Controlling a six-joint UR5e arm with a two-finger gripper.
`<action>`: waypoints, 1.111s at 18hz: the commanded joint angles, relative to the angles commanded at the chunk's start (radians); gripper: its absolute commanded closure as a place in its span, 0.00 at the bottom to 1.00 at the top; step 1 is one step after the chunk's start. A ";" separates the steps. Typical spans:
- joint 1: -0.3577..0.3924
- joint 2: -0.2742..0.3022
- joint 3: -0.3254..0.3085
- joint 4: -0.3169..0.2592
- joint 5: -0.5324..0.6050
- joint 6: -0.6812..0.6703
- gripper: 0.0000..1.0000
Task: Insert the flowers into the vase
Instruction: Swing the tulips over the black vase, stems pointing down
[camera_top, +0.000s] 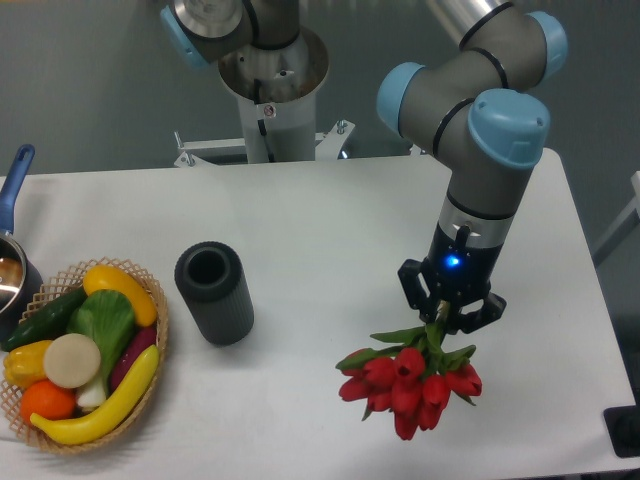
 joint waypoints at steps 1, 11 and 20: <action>0.009 0.002 -0.005 0.006 -0.064 -0.009 1.00; 0.031 0.002 -0.110 0.119 -0.686 -0.005 1.00; 0.015 0.127 -0.353 0.242 -0.907 0.009 1.00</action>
